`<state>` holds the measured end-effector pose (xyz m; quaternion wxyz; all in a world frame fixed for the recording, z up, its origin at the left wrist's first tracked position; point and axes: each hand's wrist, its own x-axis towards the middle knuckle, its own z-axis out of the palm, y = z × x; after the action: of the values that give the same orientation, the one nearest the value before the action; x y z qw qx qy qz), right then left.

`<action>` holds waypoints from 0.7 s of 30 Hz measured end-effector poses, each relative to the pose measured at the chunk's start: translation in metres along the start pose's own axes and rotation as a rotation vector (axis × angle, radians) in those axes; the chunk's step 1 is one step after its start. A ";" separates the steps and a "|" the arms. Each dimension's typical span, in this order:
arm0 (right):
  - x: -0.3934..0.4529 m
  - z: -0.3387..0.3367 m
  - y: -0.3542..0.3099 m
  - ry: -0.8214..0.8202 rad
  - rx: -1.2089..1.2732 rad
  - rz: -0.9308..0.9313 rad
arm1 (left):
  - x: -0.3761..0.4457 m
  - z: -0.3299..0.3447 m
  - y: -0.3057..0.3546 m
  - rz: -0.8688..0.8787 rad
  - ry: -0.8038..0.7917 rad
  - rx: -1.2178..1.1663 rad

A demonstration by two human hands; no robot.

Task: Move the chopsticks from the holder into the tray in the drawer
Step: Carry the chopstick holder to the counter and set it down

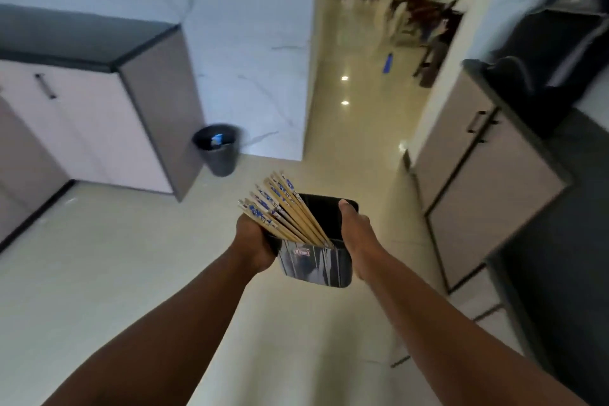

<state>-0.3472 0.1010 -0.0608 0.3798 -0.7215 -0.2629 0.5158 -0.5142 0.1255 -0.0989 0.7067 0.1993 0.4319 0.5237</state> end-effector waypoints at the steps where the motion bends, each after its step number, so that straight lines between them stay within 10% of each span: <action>1: -0.003 0.025 0.004 -0.037 -0.022 0.014 | -0.003 -0.027 0.008 -0.001 0.025 -0.018; 21: -0.183 0.577 0.075 -0.828 -0.790 0.020 | -0.185 -0.521 0.205 0.311 0.784 -0.385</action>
<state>-0.9531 0.0769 -0.1266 -0.0583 -0.5491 -0.5559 0.6214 -1.0719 -0.0562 -0.1593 0.4273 -0.0862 0.5263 0.7300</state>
